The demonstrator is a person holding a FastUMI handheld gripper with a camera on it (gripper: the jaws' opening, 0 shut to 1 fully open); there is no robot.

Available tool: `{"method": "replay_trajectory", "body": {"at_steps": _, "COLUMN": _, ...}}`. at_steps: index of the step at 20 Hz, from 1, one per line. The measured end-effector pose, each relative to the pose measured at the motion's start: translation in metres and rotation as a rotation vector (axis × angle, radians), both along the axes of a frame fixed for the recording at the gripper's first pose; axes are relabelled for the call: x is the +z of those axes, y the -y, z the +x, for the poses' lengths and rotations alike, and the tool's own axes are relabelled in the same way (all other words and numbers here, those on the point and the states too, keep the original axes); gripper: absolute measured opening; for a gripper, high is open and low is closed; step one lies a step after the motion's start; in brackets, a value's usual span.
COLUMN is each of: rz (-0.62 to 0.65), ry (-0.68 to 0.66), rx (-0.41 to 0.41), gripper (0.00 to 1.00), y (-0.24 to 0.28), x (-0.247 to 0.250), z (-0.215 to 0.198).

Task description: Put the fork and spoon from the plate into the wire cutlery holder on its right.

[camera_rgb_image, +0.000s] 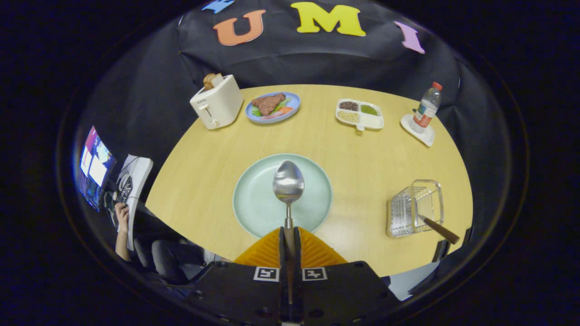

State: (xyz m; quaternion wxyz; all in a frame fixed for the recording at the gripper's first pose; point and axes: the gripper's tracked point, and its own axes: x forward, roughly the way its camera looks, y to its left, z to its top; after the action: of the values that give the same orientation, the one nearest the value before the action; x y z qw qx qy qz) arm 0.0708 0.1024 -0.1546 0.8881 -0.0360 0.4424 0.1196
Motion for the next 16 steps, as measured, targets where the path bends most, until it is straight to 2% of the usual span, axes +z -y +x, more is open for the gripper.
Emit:
{"method": "replay_trajectory", "body": {"at_steps": 3, "rz": -0.019, "ry": 0.045, "rx": -0.058, "gripper": 0.04, "y": 0.055, "x": 0.029, "z": -0.009}}
{"method": "replay_trajectory", "body": {"at_steps": 8, "rz": -0.053, "ry": 0.034, "rx": -0.142, "gripper": 0.04, "y": 0.134, "x": 0.049, "z": -0.015}}
{"method": "replay_trajectory", "body": {"at_steps": 14, "rz": -0.046, "ry": -0.134, "rx": -0.217, "gripper": 0.04, "y": 0.181, "x": 0.022, "z": 0.0}}
{"method": "replay_trajectory", "body": {"at_steps": 16, "rz": -0.05, "ry": -0.147, "rx": -0.236, "gripper": 0.04, "y": 0.19, "x": 0.02, "z": 0.008}}
